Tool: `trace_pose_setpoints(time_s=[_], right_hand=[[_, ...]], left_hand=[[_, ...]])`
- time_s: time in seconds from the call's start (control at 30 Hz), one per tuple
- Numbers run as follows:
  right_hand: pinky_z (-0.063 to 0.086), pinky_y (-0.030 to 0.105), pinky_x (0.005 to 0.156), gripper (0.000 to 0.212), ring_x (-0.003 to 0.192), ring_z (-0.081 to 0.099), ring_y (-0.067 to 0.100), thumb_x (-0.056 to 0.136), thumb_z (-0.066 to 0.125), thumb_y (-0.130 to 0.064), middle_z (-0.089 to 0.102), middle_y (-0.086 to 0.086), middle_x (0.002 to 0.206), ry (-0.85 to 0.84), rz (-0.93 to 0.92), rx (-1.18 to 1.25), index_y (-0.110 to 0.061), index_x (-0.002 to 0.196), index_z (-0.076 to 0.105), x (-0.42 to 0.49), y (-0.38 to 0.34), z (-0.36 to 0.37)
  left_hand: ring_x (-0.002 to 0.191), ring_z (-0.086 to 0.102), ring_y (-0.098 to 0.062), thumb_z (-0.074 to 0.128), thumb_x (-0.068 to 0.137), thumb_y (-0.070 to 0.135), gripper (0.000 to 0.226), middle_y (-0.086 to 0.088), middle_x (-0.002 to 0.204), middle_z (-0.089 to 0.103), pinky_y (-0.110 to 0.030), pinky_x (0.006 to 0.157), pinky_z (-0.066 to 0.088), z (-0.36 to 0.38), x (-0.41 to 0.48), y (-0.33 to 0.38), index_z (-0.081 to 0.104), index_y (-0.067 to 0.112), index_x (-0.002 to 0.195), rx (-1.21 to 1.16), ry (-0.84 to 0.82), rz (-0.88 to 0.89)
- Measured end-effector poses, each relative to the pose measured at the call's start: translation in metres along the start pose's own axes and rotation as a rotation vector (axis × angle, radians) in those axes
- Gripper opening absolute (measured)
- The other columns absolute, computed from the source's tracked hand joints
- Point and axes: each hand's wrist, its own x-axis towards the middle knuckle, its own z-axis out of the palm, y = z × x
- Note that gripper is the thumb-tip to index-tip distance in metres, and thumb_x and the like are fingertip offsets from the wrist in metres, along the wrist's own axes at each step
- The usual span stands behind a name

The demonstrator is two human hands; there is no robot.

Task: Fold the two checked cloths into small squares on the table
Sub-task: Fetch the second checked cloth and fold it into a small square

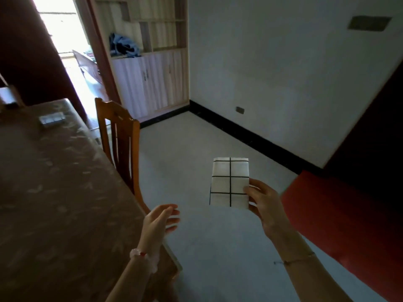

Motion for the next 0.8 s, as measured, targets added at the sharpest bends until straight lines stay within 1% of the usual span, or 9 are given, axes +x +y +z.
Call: trace_pose_setpoints(time_s=[0.13, 0.23, 0.33, 0.47, 0.6, 0.67, 0.8], right_hand=[[0.050, 0.024, 0.065, 0.023, 0.089, 0.064, 0.018, 0.090, 0.053, -0.007, 0.067, 0.006, 0.103, -0.120, 0.033, -0.001, -0.013, 0.111, 0.062, 0.084, -0.007, 0.008], [0.050, 0.026, 0.067, 0.023, 0.092, 0.063, 0.021, 0.090, 0.052, -0.007, 0.066, 0.008, 0.104, -0.225, 0.059, 0.001, -0.012, 0.111, 0.060, 0.146, -0.013, 0.010], [0.050, 0.028, 0.068, 0.025, 0.094, 0.063, 0.024, 0.090, 0.052, -0.008, 0.065, 0.009, 0.105, -0.319, 0.095, -0.021, -0.011, 0.114, 0.059, 0.206, -0.028, 0.012], [0.049, 0.028, 0.065, 0.023, 0.087, 0.063, 0.023, 0.090, 0.051, -0.006, 0.066, 0.010, 0.099, -0.454, 0.098, -0.039, -0.009, 0.111, 0.059, 0.279, -0.055, 0.025], [0.050, 0.029, 0.067, 0.022, 0.087, 0.064, 0.024, 0.089, 0.054, -0.005, 0.067, 0.011, 0.100, -0.546, 0.125, -0.061, -0.009, 0.109, 0.061, 0.337, -0.069, 0.051], [0.051, 0.029, 0.068, 0.021, 0.082, 0.064, 0.022, 0.088, 0.054, -0.005, 0.068, 0.010, 0.095, -0.591, 0.120, -0.075, -0.010, 0.106, 0.063, 0.365, -0.074, 0.068], [0.048, 0.026, 0.062, 0.019, 0.081, 0.064, 0.018, 0.088, 0.054, -0.005, 0.068, 0.005, 0.092, -0.652, 0.131, -0.085, -0.016, 0.100, 0.063, 0.423, -0.078, 0.111]], left_hand=[[0.083, 0.058, -0.028, 0.044, 0.093, 0.006, 0.018, -0.012, 0.085, 0.061, -0.035, 0.077, 0.046, 0.020, 0.043, 0.005, 0.059, 0.008, 0.083, -0.135, 0.156, -0.001], [0.081, 0.058, -0.026, 0.042, 0.095, 0.009, 0.020, -0.013, 0.085, 0.061, -0.034, 0.074, 0.046, 0.045, 0.077, 0.011, 0.059, 0.007, 0.084, -0.146, 0.264, 0.000], [0.082, 0.059, -0.026, 0.042, 0.096, 0.014, 0.022, -0.014, 0.087, 0.062, -0.036, 0.074, 0.047, 0.073, 0.111, 0.019, 0.060, 0.008, 0.085, -0.191, 0.372, -0.037], [0.081, 0.060, -0.025, 0.042, 0.096, 0.013, 0.023, -0.014, 0.087, 0.063, -0.036, 0.072, 0.048, 0.108, 0.158, 0.042, 0.061, 0.009, 0.084, -0.222, 0.495, -0.005], [0.083, 0.060, -0.025, 0.040, 0.096, 0.013, 0.023, -0.011, 0.087, 0.064, -0.038, 0.079, 0.049, 0.127, 0.203, 0.067, 0.061, 0.009, 0.086, -0.233, 0.566, 0.019], [0.084, 0.061, -0.026, 0.041, 0.096, 0.014, 0.023, -0.012, 0.088, 0.064, -0.040, 0.081, 0.049, 0.130, 0.230, 0.075, 0.061, 0.009, 0.087, -0.245, 0.593, 0.025], [0.084, 0.060, -0.025, 0.039, 0.097, 0.014, 0.024, -0.011, 0.087, 0.064, -0.038, 0.078, 0.049, 0.121, 0.289, 0.087, 0.061, 0.009, 0.087, -0.267, 0.642, 0.038]])
